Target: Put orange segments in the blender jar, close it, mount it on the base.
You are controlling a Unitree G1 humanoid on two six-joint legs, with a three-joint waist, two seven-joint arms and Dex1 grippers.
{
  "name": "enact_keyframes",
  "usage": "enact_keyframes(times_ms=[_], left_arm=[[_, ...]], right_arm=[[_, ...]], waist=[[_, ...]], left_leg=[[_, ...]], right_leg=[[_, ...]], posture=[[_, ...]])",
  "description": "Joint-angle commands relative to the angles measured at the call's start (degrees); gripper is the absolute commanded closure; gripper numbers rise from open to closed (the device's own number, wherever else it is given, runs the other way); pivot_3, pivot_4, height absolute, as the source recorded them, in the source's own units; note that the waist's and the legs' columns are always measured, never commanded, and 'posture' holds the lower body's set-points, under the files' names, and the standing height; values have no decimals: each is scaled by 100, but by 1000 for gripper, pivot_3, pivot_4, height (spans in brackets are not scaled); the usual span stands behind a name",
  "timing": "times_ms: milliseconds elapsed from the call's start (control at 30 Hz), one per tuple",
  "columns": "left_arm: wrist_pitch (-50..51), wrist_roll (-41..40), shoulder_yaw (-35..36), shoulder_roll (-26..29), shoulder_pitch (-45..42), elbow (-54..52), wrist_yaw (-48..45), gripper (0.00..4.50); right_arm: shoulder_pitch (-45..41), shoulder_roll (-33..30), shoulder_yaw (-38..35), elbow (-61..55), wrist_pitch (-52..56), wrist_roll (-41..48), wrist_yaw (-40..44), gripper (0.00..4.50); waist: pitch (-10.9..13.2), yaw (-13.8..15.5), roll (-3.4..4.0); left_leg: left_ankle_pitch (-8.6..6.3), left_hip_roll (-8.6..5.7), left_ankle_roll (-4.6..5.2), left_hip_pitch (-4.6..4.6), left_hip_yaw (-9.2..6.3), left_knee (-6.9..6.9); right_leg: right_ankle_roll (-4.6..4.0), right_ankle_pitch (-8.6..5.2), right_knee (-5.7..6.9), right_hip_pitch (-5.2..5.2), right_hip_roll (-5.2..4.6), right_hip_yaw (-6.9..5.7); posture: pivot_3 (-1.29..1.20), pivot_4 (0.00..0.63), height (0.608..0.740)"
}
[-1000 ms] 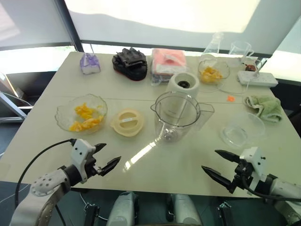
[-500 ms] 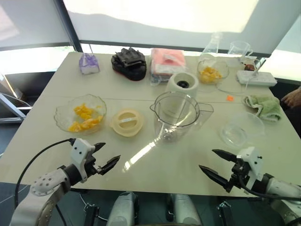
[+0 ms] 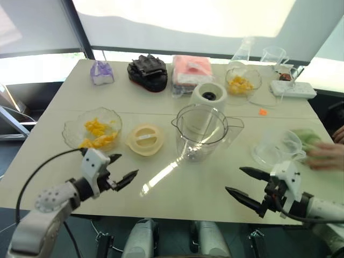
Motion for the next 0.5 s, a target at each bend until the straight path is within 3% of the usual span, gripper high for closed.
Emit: enact_keyframes(times_ms=[33,233,367,500], left_arm=[[141,-201,455,345,-741,466,-122,91],[-101,43,419,835,-2111,1985,-575,91],[-455,633,-51,1245,-2869,3111,-1004,91],[-1143,1222,-666,1726,-3587,4412,-1996,91]], right_arm=[[-476,-489,-916,-539,618,1592,-501,0],[-824,-1442,-1797,-678,1155,3135,-1043,0],[-1208,-1883,-2024,-604,1203,3779,-1431,0],[-1803,-2377,-1990,-528,1070,4516,-1883,0]], waist=[[2,-5,-2],[9,3,-17],[18,2,-33],[21,-4,-36]], left_leg=[[0,0,0,-1,-1,1],[-2,0,7,-15,2,-10],[-2,-1,9,-19,5,-6],[-2,-1,8,-21,15,-5]], right_leg=[[-2,2,3,-1,4,0],[-15,9,-4,-6,24,-1],[-15,10,-15,-3,23,-1],[-16,12,-22,-5,16,0]], posture=[[0,150,740],[0,150,740],[0,150,740],[0,150,740]])
